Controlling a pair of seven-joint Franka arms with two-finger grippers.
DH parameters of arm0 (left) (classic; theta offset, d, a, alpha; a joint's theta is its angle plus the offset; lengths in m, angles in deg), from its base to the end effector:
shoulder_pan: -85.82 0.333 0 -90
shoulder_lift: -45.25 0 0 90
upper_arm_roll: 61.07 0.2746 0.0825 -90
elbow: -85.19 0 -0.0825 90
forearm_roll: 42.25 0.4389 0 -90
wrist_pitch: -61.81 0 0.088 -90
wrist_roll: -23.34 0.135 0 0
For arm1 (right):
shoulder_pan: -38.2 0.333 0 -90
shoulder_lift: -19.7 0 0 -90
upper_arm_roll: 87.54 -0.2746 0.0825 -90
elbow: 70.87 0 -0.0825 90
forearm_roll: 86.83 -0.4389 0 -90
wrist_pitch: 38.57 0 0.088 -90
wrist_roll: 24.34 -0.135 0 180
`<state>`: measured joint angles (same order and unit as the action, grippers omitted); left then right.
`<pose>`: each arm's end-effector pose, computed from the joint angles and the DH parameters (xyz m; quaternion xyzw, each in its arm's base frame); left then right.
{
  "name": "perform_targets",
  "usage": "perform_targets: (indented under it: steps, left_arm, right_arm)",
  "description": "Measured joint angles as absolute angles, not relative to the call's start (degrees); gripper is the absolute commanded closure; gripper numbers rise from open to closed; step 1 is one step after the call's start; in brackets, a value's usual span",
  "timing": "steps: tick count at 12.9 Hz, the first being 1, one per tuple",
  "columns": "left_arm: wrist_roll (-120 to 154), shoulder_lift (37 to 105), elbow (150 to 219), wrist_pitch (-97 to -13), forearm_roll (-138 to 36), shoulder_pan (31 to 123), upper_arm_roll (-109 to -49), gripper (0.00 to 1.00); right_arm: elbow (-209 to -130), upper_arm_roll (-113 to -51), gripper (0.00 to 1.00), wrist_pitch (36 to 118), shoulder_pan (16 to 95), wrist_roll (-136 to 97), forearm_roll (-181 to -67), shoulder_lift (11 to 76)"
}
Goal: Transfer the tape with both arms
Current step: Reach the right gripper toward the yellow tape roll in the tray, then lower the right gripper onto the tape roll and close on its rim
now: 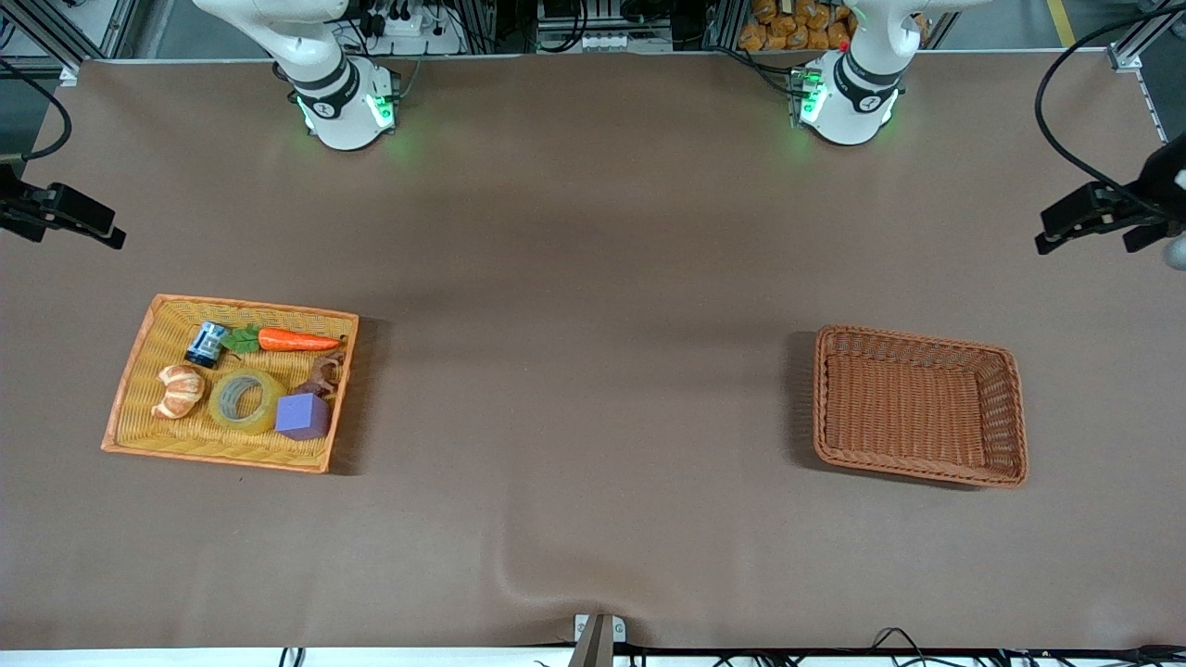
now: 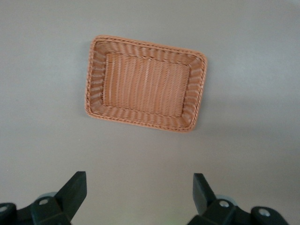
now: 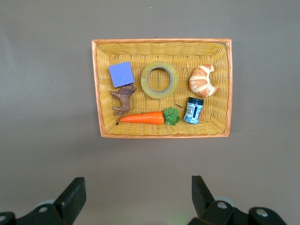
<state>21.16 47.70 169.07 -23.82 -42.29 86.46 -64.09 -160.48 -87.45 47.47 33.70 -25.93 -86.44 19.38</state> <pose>0.6127 -0.0250 0.5782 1.0000 -0.0018 -0.0061 0.0012 0.5970 -0.0489 0.5562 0.9981 -0.0540 -0.0284 0.0027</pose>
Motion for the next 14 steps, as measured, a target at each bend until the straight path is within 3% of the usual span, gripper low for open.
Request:
perform_targets:
  steps: [3,6,14]
  left_arm:
    - [21.2,47.7,169.2,-23.7,-42.3,86.3,-65.6,0.00]
    - [21.2,47.7,169.2,-23.8,-42.3,86.6,-65.4,0.00]
    - [21.2,48.9,171.1,-27.2,-42.3,87.2,-65.2,0.00]
  right_arm:
    - [-160.5,-87.5,0.00,49.4,33.7,-25.9,-85.7,23.5]
    - [-160.6,-87.4,0.00,52.1,33.5,-25.8,-85.4,32.2]
    - [-160.5,-87.0,0.00,74.6,27.9,-12.3,-85.2,52.0]
